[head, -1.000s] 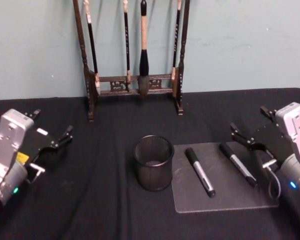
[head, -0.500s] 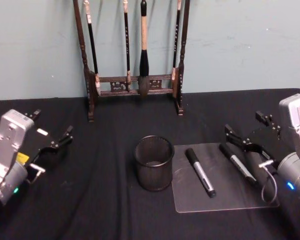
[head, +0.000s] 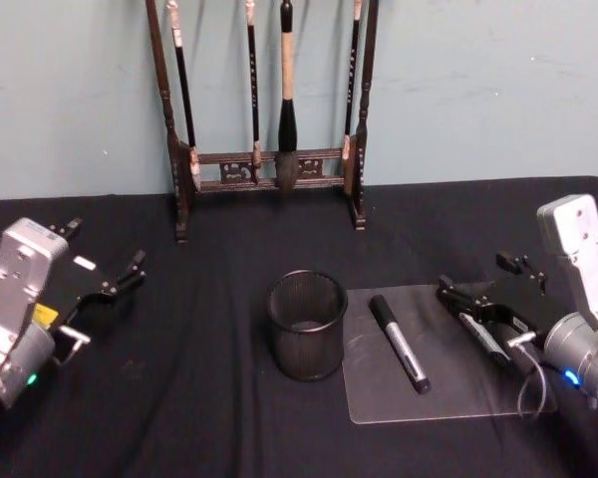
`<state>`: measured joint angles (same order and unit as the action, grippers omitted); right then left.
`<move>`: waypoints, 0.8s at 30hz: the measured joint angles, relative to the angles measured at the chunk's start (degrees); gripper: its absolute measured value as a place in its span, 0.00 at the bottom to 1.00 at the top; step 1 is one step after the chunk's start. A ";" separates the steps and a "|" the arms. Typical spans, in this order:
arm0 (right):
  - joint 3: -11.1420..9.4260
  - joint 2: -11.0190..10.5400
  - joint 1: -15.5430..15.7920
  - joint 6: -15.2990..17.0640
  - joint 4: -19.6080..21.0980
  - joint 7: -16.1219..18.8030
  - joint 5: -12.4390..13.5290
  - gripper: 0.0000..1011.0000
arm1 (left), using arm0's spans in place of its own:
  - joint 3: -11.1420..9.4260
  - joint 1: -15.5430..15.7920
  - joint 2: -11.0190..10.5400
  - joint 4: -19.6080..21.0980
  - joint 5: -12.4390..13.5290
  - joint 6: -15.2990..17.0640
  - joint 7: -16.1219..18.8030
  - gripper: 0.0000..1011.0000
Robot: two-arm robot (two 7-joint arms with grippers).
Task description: Pick up the water-based marker from the table and place it into the pen holder.
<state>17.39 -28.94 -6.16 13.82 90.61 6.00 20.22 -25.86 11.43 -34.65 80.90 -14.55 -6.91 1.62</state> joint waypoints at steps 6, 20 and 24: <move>-0.21 1.68 -1.25 2.16 -3.64 1.41 -0.73 0.99 | 0.00 0.00 0.00 0.00 0.00 0.00 0.00 1.00; -1.01 3.47 -2.02 3.99 -6.36 3.64 -1.61 0.99 | 0.00 0.00 0.00 0.00 0.00 0.00 0.00 1.00; -1.02 3.89 -2.12 3.99 -6.99 4.09 -2.26 0.99 | 0.00 0.00 0.00 0.00 0.00 0.00 0.00 1.00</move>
<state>16.37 -25.06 -8.28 17.81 83.62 10.08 17.96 -25.86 11.43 -34.65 80.90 -14.55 -6.91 1.62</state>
